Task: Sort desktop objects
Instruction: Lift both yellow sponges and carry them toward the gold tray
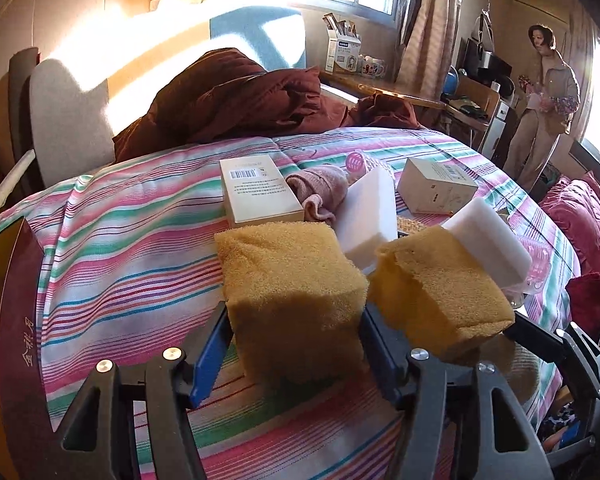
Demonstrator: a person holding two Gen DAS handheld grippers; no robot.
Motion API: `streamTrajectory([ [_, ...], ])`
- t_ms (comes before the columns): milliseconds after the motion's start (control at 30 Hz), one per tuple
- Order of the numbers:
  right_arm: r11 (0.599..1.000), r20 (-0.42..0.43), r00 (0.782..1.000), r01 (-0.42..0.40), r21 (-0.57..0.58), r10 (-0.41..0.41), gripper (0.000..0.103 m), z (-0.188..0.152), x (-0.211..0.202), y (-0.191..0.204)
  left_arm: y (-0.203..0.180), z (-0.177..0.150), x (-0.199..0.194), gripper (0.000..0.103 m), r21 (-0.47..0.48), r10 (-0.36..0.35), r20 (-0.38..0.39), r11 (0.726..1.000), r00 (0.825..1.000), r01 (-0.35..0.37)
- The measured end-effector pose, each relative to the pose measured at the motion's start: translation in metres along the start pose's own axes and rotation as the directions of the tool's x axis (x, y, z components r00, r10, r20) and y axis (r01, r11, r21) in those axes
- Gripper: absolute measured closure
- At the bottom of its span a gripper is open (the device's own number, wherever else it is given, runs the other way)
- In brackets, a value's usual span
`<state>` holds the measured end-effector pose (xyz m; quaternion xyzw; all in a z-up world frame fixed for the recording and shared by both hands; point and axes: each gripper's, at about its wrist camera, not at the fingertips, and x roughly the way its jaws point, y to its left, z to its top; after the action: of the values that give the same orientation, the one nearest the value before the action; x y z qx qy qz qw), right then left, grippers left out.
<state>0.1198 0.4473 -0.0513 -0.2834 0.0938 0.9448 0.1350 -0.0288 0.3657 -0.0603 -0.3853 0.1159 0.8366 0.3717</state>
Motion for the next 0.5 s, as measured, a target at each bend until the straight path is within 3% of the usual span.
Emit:
streamTrajectory([
  [300, 0.998, -0.01, 0.999, 0.051, -0.033, -0.052, 0.025, 0.006, 0.008, 0.008, 0.019, -0.02, -0.041, 0.042, 0.003, 0.003, 0.061, 1.0, 0.998, -0.004],
  [500, 0.991, -0.017, 0.994, 0.107, -0.085, -0.109, 0.029, 0.014, 0.019, 0.018, 0.035, -0.041, -0.069, 0.043, -0.009, -0.043, 0.081, 0.999, 0.996, 0.044],
])
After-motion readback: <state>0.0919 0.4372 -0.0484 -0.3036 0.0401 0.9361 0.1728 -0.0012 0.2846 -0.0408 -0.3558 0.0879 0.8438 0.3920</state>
